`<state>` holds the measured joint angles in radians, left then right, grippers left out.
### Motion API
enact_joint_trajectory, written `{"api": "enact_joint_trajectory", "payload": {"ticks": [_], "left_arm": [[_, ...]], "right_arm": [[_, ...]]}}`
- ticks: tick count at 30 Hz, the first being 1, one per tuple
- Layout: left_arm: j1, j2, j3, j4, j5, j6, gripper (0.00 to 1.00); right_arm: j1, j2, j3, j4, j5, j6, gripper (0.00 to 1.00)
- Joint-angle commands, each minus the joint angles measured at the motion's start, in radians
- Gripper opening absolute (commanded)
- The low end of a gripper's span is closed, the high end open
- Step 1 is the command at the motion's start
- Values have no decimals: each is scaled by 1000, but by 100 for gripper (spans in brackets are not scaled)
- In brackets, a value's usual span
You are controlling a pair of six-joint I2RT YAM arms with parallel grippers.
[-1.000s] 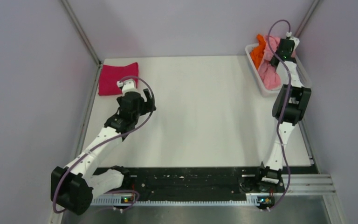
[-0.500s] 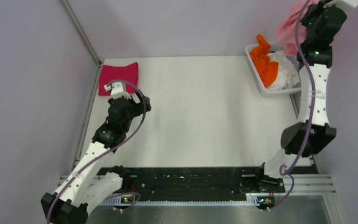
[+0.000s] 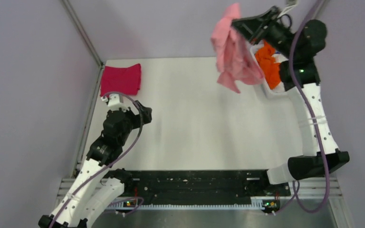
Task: Fold and stack the t-shirts
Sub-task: Move the tshirt to the center of the board, then flatten out the tshirt
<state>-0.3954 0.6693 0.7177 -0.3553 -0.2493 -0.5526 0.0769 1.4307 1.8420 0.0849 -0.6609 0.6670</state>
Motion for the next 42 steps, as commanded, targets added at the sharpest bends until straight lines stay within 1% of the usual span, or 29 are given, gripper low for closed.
{"api": "enact_joint_trajectory", "payload": {"ticks": [1, 4, 5, 6, 8, 9, 11, 12, 13, 14, 15, 16, 17, 19, 21, 24, 26, 29, 32, 34, 38, 42], "left_arm": [[0, -64, -16, -82, -3, -50, 99], [0, -106, -4, -155, -19, -64, 99], [0, -118, 1, -175, -23, -65, 99], [0, -125, 3, -193, -29, -70, 99], [0, -137, 0, -216, -42, -86, 99], [0, -140, -1, -227, -45, -96, 99], [0, -137, -9, -247, -39, -108, 99], [0, -132, -14, -253, -28, -111, 99], [0, -123, -19, -258, -20, -116, 99], [1, -111, -27, -262, -16, -124, 99], [0, -94, -35, -266, -10, -137, 99], [0, -73, -41, -271, -1, -148, 99], [0, -48, -45, -275, 16, -161, 99], [0, 2, -54, -274, 78, -184, 99], [-1, 45, -65, -278, 169, -184, 99], [-2, 97, -105, -310, 243, -203, 98], [-2, 108, -150, -324, 323, -212, 94], [-8, 102, -236, -307, 472, -224, 88], [-54, 83, -308, -290, 555, -257, 85], [-131, 73, -334, -286, 558, -294, 84], [-276, 92, -332, -256, 510, -356, 84], [-407, 225, -305, -138, 456, -415, 82]], "right_arm": [[244, -63, -82, -7, -185, 17, 0], [293, -140, -253, 112, -167, 26, 0], [294, -179, -334, 145, -141, 8, 0], [292, -222, -410, 141, -96, -50, 0], [293, -317, -639, 79, 70, -167, 0], [292, -360, -743, 50, 196, -195, 0], [282, -413, -949, 0, 438, -212, 2], [266, -416, -1012, -45, 549, -208, 4], [244, -407, -1061, -96, 601, -204, 11], [224, -394, -1098, -150, 647, -212, 24], [215, -381, -1119, -215, 731, -212, 52], [212, -375, -1127, -269, 814, -211, 87], [213, -376, -1125, -321, 893, -203, 97], [212, -401, -1111, -409, 997, -189, 99], [212, -462, -1113, -451, 1018, -169, 99], [212, -586, -1158, -488, 965, -115, 99], [212, -645, -1209, -520, 926, -84, 99], [212, -703, -1250, -584, 920, -46, 99], [212, -739, -1278, -589, 890, -12, 98], [212, -746, -1300, -552, 846, -13, 95], [213, -695, -1312, -528, 824, -20, 94], [213, -641, -1311, -515, 838, -24, 94]]}}
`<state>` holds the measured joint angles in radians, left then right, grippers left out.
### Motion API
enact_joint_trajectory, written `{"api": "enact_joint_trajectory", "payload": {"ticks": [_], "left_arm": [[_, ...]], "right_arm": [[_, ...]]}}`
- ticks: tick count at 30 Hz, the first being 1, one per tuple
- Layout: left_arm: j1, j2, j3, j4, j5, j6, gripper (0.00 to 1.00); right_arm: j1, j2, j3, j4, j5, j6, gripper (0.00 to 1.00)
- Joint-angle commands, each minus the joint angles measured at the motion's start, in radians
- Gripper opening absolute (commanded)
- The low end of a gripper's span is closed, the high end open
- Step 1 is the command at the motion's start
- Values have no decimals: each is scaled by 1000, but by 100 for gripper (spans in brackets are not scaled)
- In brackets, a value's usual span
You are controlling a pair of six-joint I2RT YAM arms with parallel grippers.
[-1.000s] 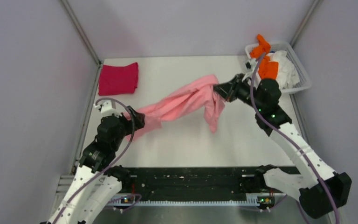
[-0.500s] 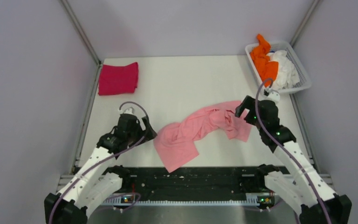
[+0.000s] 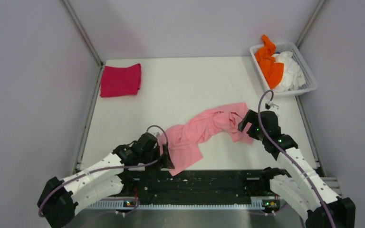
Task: Fold and stack the t-shirts
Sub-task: Flatten out the tshirt
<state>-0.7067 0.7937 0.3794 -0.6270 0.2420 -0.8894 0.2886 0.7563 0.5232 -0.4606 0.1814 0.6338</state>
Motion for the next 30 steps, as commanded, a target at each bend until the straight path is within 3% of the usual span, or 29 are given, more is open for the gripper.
{"api": "enact_joint_trajectory", "payload": {"ticks": [1, 7, 13, 15, 16, 17, 22, 30], "left_arm": [[-121, 153, 52, 149, -62, -81, 81], [-258, 503, 258, 158, -218, -35, 71], [-299, 814, 475, 78, -295, 9, 50], [-304, 866, 518, 57, -325, 20, 32], [-303, 883, 535, 45, -349, 20, 13], [-302, 895, 556, 17, -382, 17, 0], [-236, 804, 650, -110, -564, 57, 0], [221, 338, 577, -93, -696, 245, 0]], "right_arm": [[0, 39, 10, 34, 2, 9, 93], [0, 73, 36, 43, 22, 3, 92], [-25, 77, 40, 32, 51, -7, 92], [-44, 79, 43, 24, 56, -6, 91], [-50, 80, 41, 25, 52, -8, 91], [-55, 82, 40, 24, 52, -13, 91], [-57, 79, 51, 24, 35, -46, 88], [-57, 75, 64, 79, -52, -97, 87]]}}
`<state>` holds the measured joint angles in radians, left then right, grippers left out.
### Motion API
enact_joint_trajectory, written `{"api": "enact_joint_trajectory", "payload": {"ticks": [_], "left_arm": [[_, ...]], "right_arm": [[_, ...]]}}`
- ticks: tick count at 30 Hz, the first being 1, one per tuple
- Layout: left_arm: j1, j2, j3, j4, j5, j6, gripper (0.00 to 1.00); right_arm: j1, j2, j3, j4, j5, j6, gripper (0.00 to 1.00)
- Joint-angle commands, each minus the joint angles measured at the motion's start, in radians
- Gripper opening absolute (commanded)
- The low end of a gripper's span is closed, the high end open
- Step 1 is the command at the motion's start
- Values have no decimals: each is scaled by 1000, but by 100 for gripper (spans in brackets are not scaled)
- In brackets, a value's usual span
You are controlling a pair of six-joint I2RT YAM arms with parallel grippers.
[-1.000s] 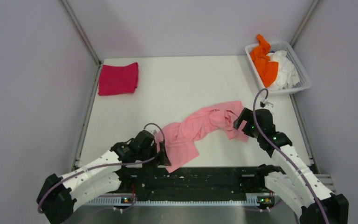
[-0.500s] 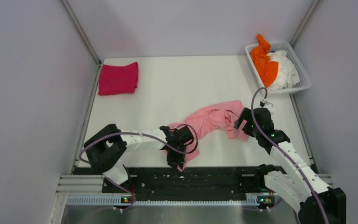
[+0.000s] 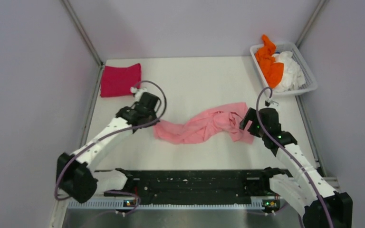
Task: Fold and stack the t-shirts
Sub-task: Flatten out the tshirt
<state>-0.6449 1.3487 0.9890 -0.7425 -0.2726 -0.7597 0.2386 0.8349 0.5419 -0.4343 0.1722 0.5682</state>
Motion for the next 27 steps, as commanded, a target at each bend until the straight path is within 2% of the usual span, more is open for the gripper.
{"api": "enact_joint_trajectory", "payload": {"ticks": [1, 3, 6, 11, 16, 18, 22, 27], "left_arm": [[193, -259, -38, 31, -200, 127, 0], [261, -309, -37, 30, -211, 144, 0], [301, -335, -47, 43, -179, 143, 0], [305, -310, -72, 66, -110, 132, 0], [307, -295, -85, 87, -102, 130, 0], [310, -291, -83, 90, -101, 132, 0], [310, -282, -81, 99, -92, 137, 0], [313, -264, -84, 100, -92, 136, 0]], "right_arm": [[-8, 2, 44, 66, -54, -31, 87], [-8, 27, 45, 106, -90, -28, 87], [-8, 104, 61, 178, -143, -21, 85], [-7, 308, 149, 257, -115, -23, 80], [-8, 538, 266, 327, -137, -21, 64], [-8, 617, 296, 323, -151, -3, 62], [-8, 716, 302, 356, -146, 25, 57], [-2, 786, 305, 383, -211, 45, 50]]}}
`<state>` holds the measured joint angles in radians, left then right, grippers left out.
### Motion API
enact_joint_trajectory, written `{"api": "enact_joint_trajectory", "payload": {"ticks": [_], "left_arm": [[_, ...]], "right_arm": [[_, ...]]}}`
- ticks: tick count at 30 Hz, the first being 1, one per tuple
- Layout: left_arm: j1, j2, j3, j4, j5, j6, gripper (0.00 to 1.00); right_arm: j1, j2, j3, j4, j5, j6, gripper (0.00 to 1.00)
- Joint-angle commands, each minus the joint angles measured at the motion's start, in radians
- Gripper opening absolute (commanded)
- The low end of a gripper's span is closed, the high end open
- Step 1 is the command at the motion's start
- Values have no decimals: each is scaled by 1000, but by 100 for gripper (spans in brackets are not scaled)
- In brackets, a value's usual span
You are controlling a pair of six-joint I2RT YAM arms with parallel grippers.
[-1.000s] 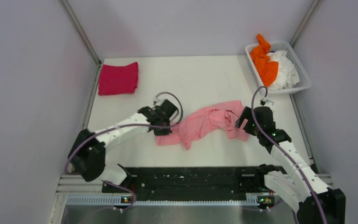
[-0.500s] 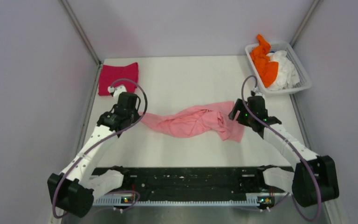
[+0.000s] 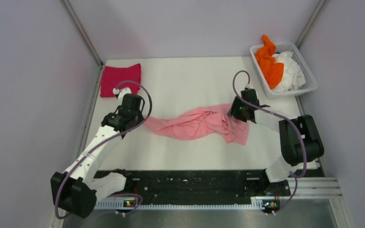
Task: Fold and stack the t-shirts
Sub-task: Flatten out the tshirt
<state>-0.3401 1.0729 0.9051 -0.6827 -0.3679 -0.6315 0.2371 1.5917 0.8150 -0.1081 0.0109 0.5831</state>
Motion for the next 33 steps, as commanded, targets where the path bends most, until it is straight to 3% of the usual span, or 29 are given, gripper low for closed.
{"api": "enact_joint_trajectory", "payload": {"ticks": [1, 3, 5, 7, 9, 15, 21, 27, 33], "left_arm": [[8, 15, 0, 39, 3, 6, 0], [8, 18, -1, 43, 8, 5, 0], [8, 21, 0, 47, 15, 4, 0], [9, 23, 4, 49, 20, 4, 0], [9, 20, 12, 54, 23, 5, 0], [9, -13, 95, 57, -1, 22, 0], [11, -101, 252, 80, -21, 53, 0], [11, -260, 420, 152, 42, 107, 0], [10, -414, 615, 163, 79, 156, 0]], "right_arm": [[5, 35, 31, 54, -51, 33, 50], [17, 33, 19, 73, -51, 36, 46], [24, 26, 23, 82, -52, 40, 32], [31, 19, 34, 88, -46, 43, 12], [33, 5, 49, 88, -33, 44, 0], [33, -110, 118, 31, 77, 14, 0], [34, -395, 164, -21, 167, -51, 0], [33, -723, 297, -96, 131, -113, 0], [35, -904, 554, -225, 20, -141, 0]]}}
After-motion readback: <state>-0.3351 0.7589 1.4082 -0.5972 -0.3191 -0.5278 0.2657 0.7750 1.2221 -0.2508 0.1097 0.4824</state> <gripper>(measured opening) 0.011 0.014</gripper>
